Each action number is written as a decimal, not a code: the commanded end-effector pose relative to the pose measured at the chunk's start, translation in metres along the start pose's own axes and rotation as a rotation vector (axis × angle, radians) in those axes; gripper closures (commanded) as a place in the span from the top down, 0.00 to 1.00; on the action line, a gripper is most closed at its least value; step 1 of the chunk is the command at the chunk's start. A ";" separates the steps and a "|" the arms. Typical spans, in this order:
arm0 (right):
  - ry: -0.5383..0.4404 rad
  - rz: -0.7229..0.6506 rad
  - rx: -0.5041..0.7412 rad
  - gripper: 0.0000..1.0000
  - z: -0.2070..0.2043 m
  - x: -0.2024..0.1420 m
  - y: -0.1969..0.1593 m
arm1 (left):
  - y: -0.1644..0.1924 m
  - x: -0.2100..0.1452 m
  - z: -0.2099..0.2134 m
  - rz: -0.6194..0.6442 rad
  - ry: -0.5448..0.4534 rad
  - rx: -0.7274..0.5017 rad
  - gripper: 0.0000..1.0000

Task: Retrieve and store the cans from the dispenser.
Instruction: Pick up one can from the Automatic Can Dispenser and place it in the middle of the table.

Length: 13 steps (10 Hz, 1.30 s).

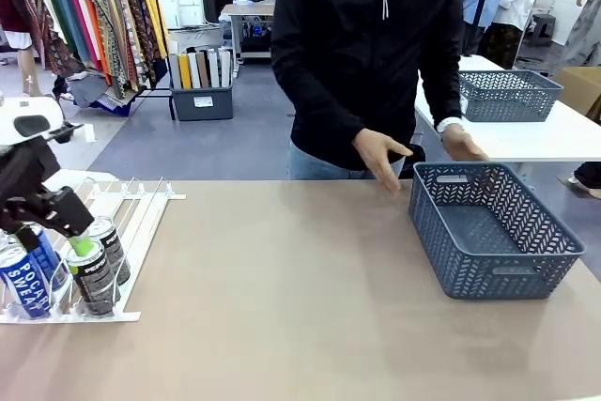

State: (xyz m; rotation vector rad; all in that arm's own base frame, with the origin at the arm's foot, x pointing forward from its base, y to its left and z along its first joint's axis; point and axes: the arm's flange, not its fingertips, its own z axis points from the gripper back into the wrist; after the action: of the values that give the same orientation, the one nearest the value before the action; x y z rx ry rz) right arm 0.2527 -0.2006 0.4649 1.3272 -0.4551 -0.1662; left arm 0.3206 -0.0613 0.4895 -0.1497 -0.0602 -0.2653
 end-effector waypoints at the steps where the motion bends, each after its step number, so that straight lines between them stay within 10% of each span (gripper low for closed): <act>1: -0.003 0.011 0.014 1.00 0.003 0.002 0.004 | 0.006 0.014 -0.014 0.137 -0.004 0.072 1.00; 13: -0.003 0.011 0.014 1.00 0.003 0.002 0.004 | 0.011 0.054 -0.072 0.212 0.043 0.126 1.00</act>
State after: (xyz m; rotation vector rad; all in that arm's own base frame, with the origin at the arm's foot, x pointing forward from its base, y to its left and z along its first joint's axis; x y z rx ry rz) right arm 0.2527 -0.2006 0.4649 1.3271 -0.4550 -0.1661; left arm 0.3745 -0.0722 0.4226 -0.0657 -0.0036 -0.0815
